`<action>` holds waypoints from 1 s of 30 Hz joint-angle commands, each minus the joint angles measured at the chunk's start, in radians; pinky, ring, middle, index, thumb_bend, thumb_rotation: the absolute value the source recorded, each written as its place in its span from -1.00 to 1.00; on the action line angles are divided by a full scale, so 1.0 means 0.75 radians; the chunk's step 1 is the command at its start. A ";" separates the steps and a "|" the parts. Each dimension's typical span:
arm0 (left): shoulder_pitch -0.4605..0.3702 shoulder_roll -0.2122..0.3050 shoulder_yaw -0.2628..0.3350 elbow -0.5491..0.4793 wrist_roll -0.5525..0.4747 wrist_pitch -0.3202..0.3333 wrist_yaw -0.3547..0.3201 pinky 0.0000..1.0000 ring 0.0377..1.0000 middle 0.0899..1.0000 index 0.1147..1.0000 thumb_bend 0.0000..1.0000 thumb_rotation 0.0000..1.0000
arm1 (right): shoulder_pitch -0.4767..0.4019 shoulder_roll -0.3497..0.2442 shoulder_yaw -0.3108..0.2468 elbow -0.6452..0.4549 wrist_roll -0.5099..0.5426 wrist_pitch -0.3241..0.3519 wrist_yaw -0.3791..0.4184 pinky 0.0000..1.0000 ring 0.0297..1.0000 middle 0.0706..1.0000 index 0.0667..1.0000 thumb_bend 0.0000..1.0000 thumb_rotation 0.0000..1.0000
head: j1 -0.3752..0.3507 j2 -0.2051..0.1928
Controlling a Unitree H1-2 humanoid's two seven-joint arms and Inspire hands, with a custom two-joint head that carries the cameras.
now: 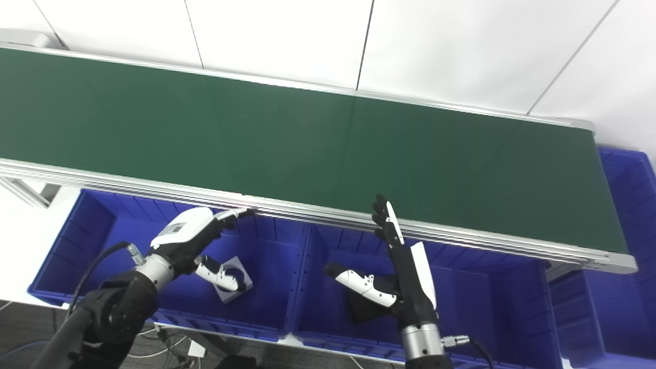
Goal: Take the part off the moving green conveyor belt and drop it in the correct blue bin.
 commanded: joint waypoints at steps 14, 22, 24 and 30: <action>0.031 -0.055 0.244 0.020 -0.761 -0.124 0.015 0.52 0.67 0.73 0.75 0.68 -0.48 | 0.004 0.004 0.038 -0.115 -0.063 0.192 0.053 0.78 0.87 0.96 1.00 0.65 -0.68 | -0.067 -0.007; 0.030 -0.036 0.221 0.032 -0.757 -0.146 0.016 0.52 0.65 0.74 0.77 0.65 -0.62 | 0.010 0.003 0.045 -0.122 -0.073 0.218 0.051 0.80 0.88 0.97 1.00 0.66 -0.73 | -0.089 -0.016; 0.030 -0.032 0.215 0.032 -0.754 -0.152 0.017 0.52 0.65 0.74 0.77 0.64 -0.63 | 0.011 0.003 0.047 -0.126 -0.078 0.228 0.051 0.80 0.89 0.97 1.00 0.66 -0.73 | -0.093 -0.017; 0.035 -0.023 0.209 0.032 -0.746 -0.161 0.021 0.54 0.67 0.76 0.75 0.64 -0.69 | 0.016 0.015 0.050 -0.123 -0.078 0.233 0.040 0.81 0.88 0.97 1.00 0.65 -0.72 | -0.189 -0.023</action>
